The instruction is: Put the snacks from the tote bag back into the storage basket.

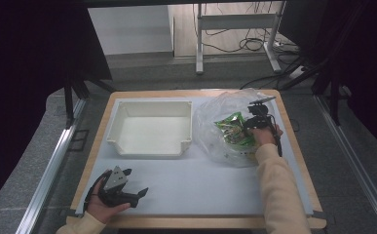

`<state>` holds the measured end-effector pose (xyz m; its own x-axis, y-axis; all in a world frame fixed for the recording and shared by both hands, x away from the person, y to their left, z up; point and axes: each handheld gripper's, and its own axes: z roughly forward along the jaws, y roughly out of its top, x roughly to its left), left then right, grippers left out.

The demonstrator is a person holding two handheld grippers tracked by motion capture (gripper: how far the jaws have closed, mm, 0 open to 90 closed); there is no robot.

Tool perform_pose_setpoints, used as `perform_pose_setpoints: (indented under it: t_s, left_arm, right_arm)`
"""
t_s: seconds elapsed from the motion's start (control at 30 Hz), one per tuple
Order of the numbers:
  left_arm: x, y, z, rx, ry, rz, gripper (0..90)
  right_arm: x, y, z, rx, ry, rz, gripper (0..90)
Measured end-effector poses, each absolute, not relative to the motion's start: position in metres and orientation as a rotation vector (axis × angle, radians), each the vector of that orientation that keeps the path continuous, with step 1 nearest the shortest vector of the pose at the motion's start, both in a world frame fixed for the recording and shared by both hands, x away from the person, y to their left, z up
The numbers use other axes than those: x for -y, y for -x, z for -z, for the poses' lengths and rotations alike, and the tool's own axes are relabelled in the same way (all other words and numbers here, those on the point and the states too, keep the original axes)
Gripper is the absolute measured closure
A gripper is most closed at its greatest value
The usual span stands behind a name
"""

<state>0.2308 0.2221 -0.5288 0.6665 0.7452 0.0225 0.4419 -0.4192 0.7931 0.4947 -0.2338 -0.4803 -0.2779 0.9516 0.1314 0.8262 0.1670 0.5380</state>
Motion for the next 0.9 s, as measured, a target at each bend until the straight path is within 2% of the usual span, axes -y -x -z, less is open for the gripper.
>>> perform_pose_setpoints:
  t_s: [0.9]
  left_arm:
    - [-0.221,-0.23,0.529,-0.915,-2.078,-0.484,9.8]
  right_arm:
    - [0.261,-0.462,0.416,-1.997,-1.595,-1.109,89.4]
